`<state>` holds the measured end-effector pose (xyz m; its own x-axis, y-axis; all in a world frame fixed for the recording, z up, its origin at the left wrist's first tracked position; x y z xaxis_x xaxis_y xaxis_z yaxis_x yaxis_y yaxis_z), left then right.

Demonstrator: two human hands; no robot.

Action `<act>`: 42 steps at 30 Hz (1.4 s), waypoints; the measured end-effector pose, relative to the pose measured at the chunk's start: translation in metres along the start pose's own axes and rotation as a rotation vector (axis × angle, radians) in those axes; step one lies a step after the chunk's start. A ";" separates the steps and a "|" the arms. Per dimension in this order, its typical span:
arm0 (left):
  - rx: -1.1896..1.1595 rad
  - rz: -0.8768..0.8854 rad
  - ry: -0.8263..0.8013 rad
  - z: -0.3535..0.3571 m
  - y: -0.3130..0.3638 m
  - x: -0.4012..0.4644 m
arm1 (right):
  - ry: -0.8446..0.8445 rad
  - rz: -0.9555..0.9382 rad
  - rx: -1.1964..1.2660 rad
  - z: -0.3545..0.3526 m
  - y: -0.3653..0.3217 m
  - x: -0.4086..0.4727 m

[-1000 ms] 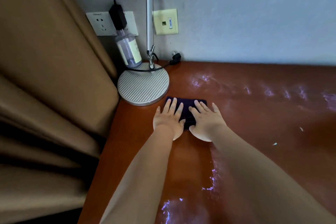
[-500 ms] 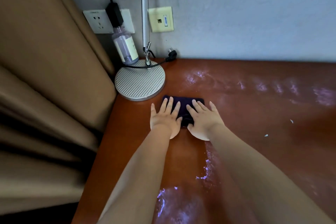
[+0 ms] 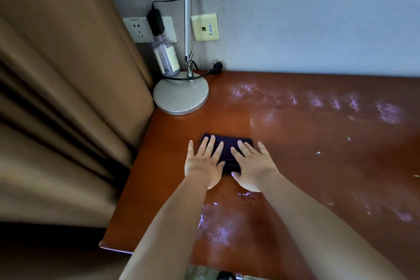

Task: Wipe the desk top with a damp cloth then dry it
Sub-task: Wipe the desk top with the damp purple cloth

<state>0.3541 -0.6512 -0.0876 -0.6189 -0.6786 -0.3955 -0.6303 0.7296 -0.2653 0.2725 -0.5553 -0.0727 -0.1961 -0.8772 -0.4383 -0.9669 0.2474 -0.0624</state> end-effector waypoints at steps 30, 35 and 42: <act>0.028 -0.021 0.042 0.023 -0.045 -0.018 | -0.015 -0.059 0.019 -0.002 -0.041 0.014; 0.056 -0.041 0.039 0.041 -0.054 -0.055 | -0.038 -0.127 0.006 0.010 -0.063 -0.007; 0.079 -0.070 0.048 0.048 -0.073 -0.075 | -0.082 -0.168 -0.058 0.005 -0.081 -0.003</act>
<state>0.4691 -0.6493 -0.0808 -0.5972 -0.7303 -0.3317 -0.6353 0.6831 -0.3603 0.3521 -0.5708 -0.0712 -0.0198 -0.8673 -0.4974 -0.9931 0.0744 -0.0901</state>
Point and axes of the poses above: each hand's wrist, its own x-axis towards the middle knuckle, its own z-axis out of the palm, y = z × x, the point moved 5 cm from there along x, towards the middle knuckle, and after that the axes turned 12 degrees about -z, right-handed, at the moved point
